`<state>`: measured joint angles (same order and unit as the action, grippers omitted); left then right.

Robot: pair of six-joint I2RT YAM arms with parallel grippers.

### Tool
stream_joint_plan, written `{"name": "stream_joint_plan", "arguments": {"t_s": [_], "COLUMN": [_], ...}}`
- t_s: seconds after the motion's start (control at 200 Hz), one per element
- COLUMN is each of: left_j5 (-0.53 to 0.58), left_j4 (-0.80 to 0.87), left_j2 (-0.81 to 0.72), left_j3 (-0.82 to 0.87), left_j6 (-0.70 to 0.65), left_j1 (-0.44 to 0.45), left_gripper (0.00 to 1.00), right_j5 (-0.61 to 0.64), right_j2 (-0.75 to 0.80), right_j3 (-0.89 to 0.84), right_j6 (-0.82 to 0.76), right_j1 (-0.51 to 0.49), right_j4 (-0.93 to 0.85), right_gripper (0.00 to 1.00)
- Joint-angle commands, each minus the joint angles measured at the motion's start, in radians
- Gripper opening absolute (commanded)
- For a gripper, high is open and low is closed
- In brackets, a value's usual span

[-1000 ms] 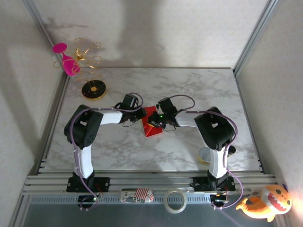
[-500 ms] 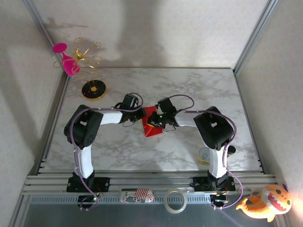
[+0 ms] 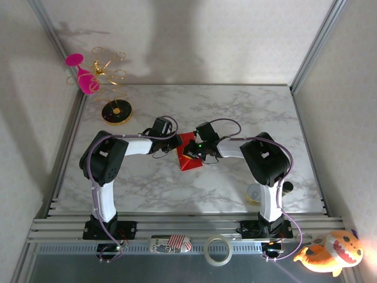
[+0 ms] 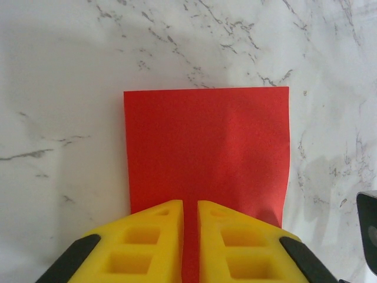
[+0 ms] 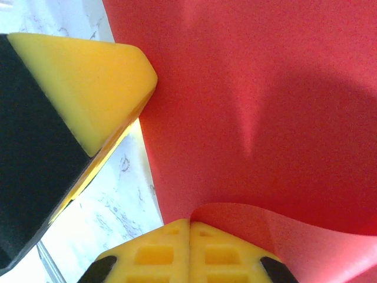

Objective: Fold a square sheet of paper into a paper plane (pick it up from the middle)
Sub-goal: Fold the triangle a second time at the center of the table.

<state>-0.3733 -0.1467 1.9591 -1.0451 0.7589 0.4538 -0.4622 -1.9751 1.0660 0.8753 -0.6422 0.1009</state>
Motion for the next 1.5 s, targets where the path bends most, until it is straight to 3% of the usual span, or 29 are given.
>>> {"name": "stream_joint_plan", "arguments": {"t_s": [0.0, 0.761, 0.991, 1.207, 1.492], "left_j5": [0.01, 0.013, 0.032, 0.063, 0.011], "left_j4": [0.061, 0.076, 0.116, 0.121, 0.095], "left_j2": [0.009, -0.019, -0.088, -0.178, -0.27], "left_j3": [0.03, 0.008, -0.084, -0.059, 0.058], "left_j6": [-0.004, -0.005, -0.023, -0.017, 0.013], "left_j1": [-0.005, -0.011, -0.056, -0.114, -0.115], "left_gripper": [0.15, 0.16, 0.21, 0.24, 0.28], "right_j5": [-0.017, 0.0, -0.002, -0.021, -0.018], "right_j2": [-0.028, -0.046, -0.051, -0.051, -0.048], "right_j3": [0.028, 0.02, 0.018, 0.01, 0.002], "right_j6": [-0.017, 0.003, 0.011, 0.026, 0.021], "right_j1": [-0.01, -0.01, -0.01, -0.01, -0.008], "right_j4": [-0.004, -0.02, -0.017, 0.009, 0.008], "right_gripper": [0.0, 0.0, 0.12, 0.3, 0.35]}}
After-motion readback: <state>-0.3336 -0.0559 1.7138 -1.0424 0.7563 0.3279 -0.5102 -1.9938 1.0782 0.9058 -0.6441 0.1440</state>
